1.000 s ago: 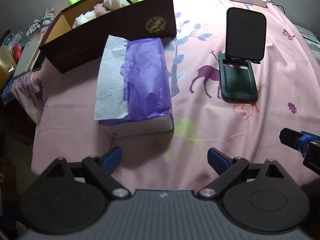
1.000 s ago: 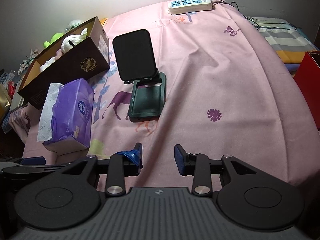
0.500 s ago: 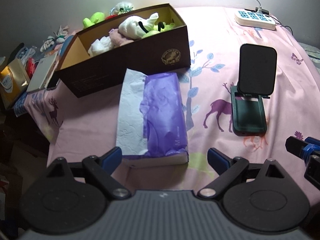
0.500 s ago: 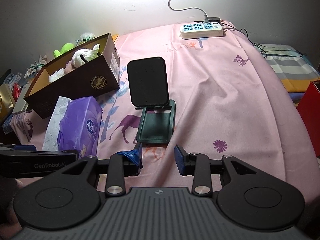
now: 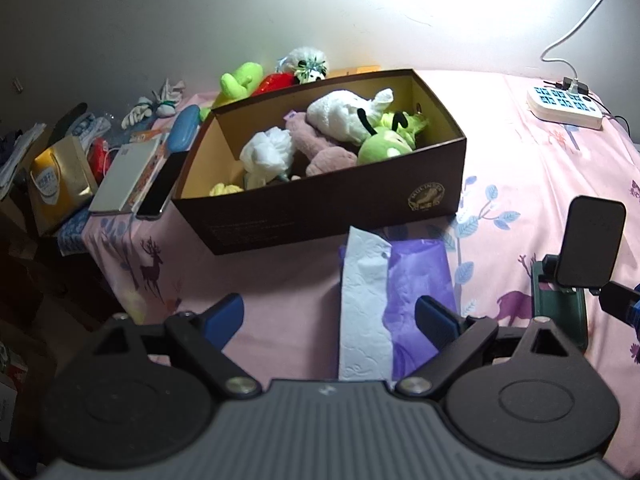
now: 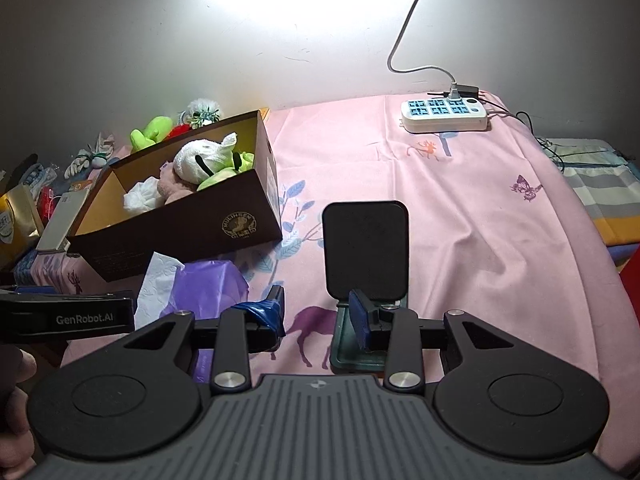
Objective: Organize soft objects
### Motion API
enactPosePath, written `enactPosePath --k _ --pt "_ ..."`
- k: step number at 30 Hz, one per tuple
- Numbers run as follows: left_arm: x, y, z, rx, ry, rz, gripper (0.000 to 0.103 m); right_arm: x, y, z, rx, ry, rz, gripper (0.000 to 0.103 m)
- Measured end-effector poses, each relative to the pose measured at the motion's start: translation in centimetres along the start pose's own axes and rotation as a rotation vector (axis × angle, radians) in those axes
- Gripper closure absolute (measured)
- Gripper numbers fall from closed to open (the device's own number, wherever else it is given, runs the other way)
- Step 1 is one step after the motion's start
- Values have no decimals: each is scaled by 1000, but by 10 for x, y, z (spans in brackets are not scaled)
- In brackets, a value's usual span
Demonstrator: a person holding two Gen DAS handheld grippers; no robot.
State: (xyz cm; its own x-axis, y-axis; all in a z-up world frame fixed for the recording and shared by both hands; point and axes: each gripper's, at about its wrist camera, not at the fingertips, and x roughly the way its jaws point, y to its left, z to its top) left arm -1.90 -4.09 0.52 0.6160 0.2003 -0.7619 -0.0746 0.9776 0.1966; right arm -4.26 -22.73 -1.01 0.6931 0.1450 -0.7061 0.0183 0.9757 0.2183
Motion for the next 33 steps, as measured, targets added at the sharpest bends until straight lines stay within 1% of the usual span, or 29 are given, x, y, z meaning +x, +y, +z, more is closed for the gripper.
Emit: enactPosePath --k 7,13,18,22,25,28,33 --pt "8 34 26 -20 -57 17 7 5 32 23 -15 -50 24 85" --pt "10 61 48 -37 -122 50 7 6 61 45 -36 -123 35 84" --pt "18 78 61 -76 -122 38 7 6 80 55 -49 -180 38 84" --pt "23 81 63 -79 -116 29 7 8 90 55 -32 -219 22 84" --pt "25 80 64 -56 -123 26 7 13 91 57 -1 -215 25 84" --pt "27 81 67 -36 -131 40 7 19 92 58 24 -218 17 84" --pt "40 85 74 -38 -111 34 7 27 96 59 42 -216 10 84"
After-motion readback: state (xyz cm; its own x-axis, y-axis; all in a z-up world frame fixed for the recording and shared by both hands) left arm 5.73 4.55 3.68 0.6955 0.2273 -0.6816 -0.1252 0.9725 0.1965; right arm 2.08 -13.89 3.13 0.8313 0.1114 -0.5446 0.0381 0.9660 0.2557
